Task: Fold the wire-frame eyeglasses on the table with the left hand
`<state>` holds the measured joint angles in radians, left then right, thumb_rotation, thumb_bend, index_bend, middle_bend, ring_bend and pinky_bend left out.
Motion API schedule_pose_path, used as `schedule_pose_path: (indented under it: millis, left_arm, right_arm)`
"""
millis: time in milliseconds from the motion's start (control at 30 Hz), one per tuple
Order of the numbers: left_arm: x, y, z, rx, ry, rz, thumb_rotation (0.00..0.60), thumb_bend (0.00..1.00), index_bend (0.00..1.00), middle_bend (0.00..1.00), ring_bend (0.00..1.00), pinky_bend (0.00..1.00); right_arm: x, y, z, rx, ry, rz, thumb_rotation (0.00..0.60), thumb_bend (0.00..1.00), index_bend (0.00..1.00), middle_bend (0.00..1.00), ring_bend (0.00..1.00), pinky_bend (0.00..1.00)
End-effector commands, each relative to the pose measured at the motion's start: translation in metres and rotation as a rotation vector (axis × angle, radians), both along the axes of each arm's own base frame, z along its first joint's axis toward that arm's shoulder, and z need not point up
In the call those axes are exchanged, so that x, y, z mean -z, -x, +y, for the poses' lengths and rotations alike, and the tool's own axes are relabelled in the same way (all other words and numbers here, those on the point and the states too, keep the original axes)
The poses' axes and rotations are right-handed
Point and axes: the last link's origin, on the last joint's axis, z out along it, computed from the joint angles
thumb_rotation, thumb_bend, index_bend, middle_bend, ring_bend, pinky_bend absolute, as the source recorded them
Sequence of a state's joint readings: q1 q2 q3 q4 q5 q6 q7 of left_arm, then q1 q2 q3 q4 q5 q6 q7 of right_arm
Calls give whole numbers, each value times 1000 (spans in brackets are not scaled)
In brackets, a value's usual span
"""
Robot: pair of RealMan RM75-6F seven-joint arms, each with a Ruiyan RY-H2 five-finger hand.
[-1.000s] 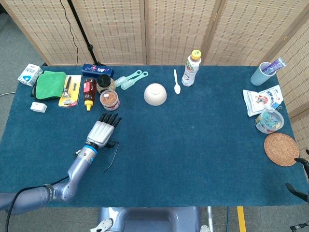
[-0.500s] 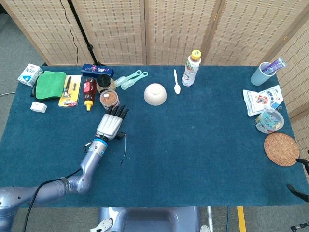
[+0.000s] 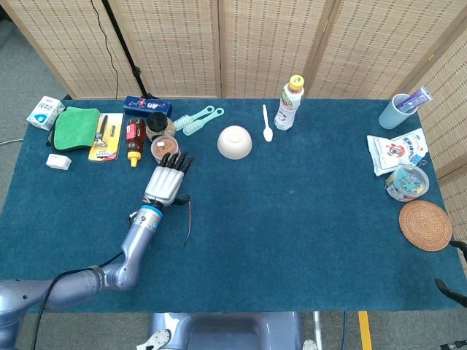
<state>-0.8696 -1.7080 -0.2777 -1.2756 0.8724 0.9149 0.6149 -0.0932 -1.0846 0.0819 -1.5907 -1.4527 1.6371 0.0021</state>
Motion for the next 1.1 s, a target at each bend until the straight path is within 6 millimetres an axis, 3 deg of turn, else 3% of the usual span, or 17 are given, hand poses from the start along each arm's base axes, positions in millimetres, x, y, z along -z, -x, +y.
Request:
schedule_pose_path:
  millis: [33,267,400,767,1100]
  left_arm:
    - [-26,15,-15,6,106,-4,460,249,56,0,0,0]
    - [-62,43,-39,62,192,97,487,248,82,0,0,0]
    - [-73,57,-50,97,218,153,540,248,139,0,0,0]
    - [-69,84,-63,147,229,239,559,246,165,0,0,0]
    - [-62,92,-61,133,211,249,559,246,164,0,0,0]
  right_arm:
    - [0,-2,0,-7,1,-1,600,14,278,106,161,245]
    - [2,-7,-3,-25,-9,1,600,14,278,106,161,244]
    - [4,-10,-6,-33,-14,2,600,14,278,106,161,245]
    - [8,-14,-8,-36,-20,3,600,14,278,106,161,245]
    - [7,-15,-6,-28,-16,6,600,13,278,105,161,245]
